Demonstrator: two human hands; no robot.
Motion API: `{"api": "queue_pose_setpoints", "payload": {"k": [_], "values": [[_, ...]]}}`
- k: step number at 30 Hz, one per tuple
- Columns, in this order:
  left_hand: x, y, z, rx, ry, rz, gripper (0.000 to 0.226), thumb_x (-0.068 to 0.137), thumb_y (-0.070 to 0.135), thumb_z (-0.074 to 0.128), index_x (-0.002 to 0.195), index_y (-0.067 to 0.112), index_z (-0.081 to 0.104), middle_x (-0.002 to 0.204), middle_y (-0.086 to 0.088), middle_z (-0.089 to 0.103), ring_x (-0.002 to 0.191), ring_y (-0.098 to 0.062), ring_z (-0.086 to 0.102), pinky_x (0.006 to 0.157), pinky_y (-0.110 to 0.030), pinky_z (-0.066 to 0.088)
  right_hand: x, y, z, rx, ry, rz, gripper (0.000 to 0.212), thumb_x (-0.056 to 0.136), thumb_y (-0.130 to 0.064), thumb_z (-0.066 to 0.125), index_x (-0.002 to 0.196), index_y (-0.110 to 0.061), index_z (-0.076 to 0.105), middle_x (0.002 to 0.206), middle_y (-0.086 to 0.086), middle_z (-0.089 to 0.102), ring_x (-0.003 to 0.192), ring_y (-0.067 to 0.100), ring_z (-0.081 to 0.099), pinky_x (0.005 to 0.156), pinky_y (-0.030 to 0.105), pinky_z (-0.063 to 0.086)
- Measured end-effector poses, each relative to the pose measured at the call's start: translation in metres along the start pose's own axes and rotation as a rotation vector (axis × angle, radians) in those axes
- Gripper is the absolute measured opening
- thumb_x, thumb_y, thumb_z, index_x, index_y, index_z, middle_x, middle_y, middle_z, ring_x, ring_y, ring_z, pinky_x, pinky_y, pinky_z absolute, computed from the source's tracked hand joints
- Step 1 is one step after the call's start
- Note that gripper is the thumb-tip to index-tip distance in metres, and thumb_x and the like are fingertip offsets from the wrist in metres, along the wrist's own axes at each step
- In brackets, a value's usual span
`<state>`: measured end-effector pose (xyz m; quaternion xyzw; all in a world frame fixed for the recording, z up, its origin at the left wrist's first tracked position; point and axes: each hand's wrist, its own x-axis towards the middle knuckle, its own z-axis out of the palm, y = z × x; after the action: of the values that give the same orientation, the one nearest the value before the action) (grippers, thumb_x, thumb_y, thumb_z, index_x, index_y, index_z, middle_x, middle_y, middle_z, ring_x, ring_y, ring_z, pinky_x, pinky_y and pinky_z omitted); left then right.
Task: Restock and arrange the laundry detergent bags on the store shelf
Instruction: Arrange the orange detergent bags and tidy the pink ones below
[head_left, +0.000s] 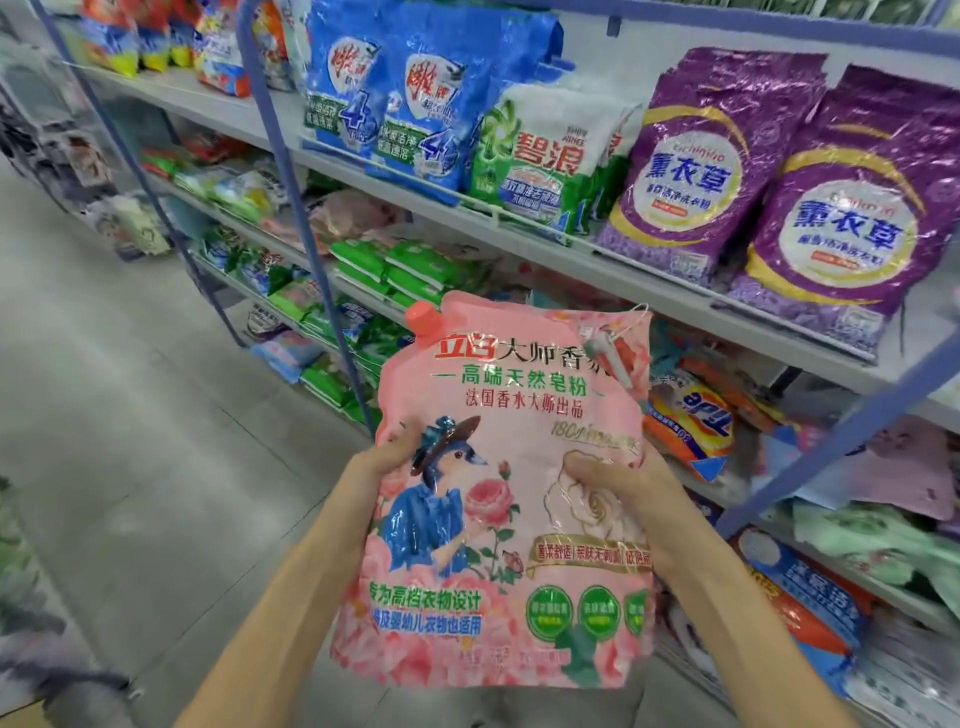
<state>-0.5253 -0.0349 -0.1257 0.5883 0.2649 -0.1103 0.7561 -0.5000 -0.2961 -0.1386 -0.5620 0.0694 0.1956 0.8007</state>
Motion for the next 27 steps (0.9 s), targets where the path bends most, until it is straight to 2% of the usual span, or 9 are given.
{"api": "queue_pose_setpoints", "payload": {"k": [3,6,10,14,16,17,21,24,27], "values": [[0.031,0.016,-0.007,-0.042,-0.055,-0.026,0.056,0.096,0.041,0.063,0.137,0.004,0.053,0.127,-0.014,0.069,0.113,-0.02,0.067,0.095,-0.025,0.053,0.033,0.002,0.008,0.009,0.021,0.004,0.065,0.065,-0.005,0.088,0.126,-0.004,0.067,0.115,0.024,0.074,0.103,0.042,0.073,0.091,0.052,0.058],[0.075,0.035,-0.012,0.052,-0.052,-0.029,0.083,0.044,0.025,0.098,0.116,-0.002,0.066,0.1,-0.014,0.078,0.08,-0.016,0.074,0.066,-0.02,0.056,0.07,0.001,0.022,0.016,0.034,0.017,0.068,0.065,-0.01,0.089,0.128,-0.004,0.066,0.12,0.025,0.072,0.109,0.046,0.07,0.101,0.062,0.051],[0.102,0.054,-0.021,0.017,-0.065,-0.018,0.036,0.059,-0.006,0.076,0.095,-0.002,0.071,0.07,-0.006,0.076,0.059,-0.014,0.074,0.052,-0.02,0.056,0.113,0.001,0.036,0.046,0.072,0.067,0.06,0.07,0.002,0.083,0.127,-0.003,0.066,0.116,0.025,0.073,0.105,0.045,0.071,0.101,0.062,0.051],[0.139,0.072,-0.03,-0.026,-0.036,-0.099,0.004,0.084,-0.004,0.072,0.086,-0.003,0.069,0.054,-0.006,0.07,0.044,-0.011,0.068,0.04,-0.018,0.05,0.147,0.0,0.054,0.077,0.109,0.088,0.053,0.067,0.006,0.081,0.118,-0.004,0.069,0.112,0.025,0.075,0.104,0.044,0.072,0.102,0.058,0.052],[0.159,0.077,-0.04,0.016,-0.078,-0.142,0.059,0.06,0.015,0.092,0.107,-0.011,0.067,0.057,-0.008,0.071,0.046,-0.013,0.069,0.042,-0.019,0.052,0.165,0.002,0.062,0.073,0.123,0.109,0.059,0.064,0.006,0.083,0.12,-0.003,0.068,0.112,0.024,0.075,0.104,0.043,0.072,0.102,0.057,0.052],[0.167,0.079,-0.047,0.0,-0.109,-0.153,0.063,0.058,0.015,0.088,0.112,-0.01,0.067,0.066,-0.013,0.074,0.053,-0.019,0.072,0.046,-0.024,0.056,0.173,0.005,0.066,0.078,0.135,0.119,0.062,0.065,0.007,0.083,0.124,-0.002,0.065,0.113,0.024,0.074,0.105,0.042,0.072,0.101,0.056,0.053],[0.202,0.088,-0.07,-0.015,-0.191,-0.214,0.051,0.063,0.003,0.078,0.113,-0.007,0.072,0.105,-0.027,0.074,0.08,-0.036,0.075,0.079,-0.049,0.063,0.201,0.017,0.081,0.086,0.208,0.104,0.057,0.075,0.007,0.075,0.129,-0.004,0.062,0.113,0.016,0.076,0.104,0.034,0.075,0.095,0.047,0.059],[0.24,0.095,-0.079,0.041,-0.219,-0.206,0.042,0.07,0.008,0.074,0.11,-0.004,0.073,0.096,-0.021,0.077,0.075,-0.031,0.076,0.067,-0.039,0.064,0.219,0.026,0.093,0.069,0.278,0.08,0.054,0.079,0.007,0.073,0.13,-0.007,0.062,0.114,0.01,0.077,0.104,0.027,0.075,0.091,0.038,0.061],[0.272,0.101,-0.087,0.08,-0.292,-0.213,0.039,0.074,0.012,0.069,0.111,-0.002,0.073,0.097,-0.018,0.077,0.076,-0.028,0.077,0.066,-0.035,0.063,0.235,0.043,0.102,0.151,0.334,0.062,0.065,0.073,0.004,0.078,0.134,-0.008,0.06,0.122,0.015,0.074,0.113,0.035,0.071,0.108,0.054,0.049]]}}
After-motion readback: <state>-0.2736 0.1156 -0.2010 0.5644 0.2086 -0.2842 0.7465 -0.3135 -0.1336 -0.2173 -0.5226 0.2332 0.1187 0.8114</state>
